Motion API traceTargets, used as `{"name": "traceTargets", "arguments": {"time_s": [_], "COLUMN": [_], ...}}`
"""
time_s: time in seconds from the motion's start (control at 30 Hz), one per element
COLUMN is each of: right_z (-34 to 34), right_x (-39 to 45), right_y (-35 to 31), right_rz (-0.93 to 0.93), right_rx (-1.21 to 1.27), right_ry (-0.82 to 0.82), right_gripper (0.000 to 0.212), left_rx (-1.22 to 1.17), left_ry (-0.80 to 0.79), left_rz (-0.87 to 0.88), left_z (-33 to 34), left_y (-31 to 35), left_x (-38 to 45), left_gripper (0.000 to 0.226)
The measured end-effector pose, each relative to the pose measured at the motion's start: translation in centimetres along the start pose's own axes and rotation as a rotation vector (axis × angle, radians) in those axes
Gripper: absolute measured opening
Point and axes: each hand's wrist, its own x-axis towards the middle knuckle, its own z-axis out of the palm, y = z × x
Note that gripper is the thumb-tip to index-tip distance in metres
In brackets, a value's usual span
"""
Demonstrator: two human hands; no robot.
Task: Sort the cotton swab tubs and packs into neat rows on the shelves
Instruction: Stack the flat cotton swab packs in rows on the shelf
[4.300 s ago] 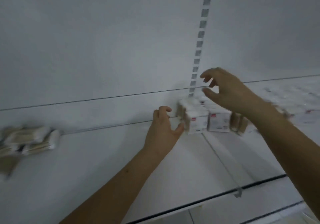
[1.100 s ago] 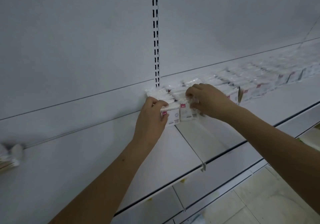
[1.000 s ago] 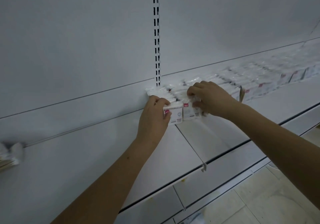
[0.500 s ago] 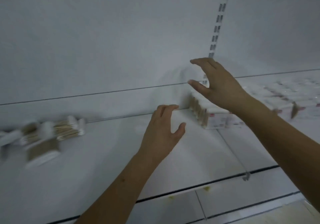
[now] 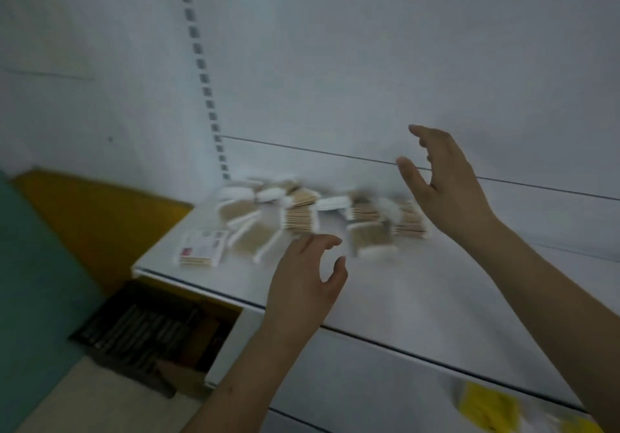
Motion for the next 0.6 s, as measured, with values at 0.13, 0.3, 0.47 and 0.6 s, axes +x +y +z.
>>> {"name": "traceTargets", "arguments": {"time_s": [0.13, 0.3, 0.47, 0.6], "right_z": [7.2, 13.8, 17.6, 18.6], "right_x": [-0.8, -3.0, -4.5, -5.3], "right_y": [-4.7, -9.8, -11.2, -11.3], "right_rz": [-0.048, -0.236, -0.2, -0.135], "right_rx": [0.05, -0.039, -0.297, -0.172], "right_ry": [-0.085, -0.322, -0.395, -0.276], "right_gripper": [0.052, 0.059, 0.073, 0.06], "left_rx": [0.133, 0.334, 0.354, 0.225], "left_ry": [0.14, 0.267, 0.109, 0.078], "left_rz": [0.008, -0.13, -0.362, -0.351], "left_z": [-5.5, -9.9, -10.5, -11.9], "left_y": [-5.6, -11.0, -14.4, -15.2], "left_x": [-1.1, -1.1, -1.0, -0.7], "left_gripper": [0.025, 0.052, 0.095, 0.086]}}
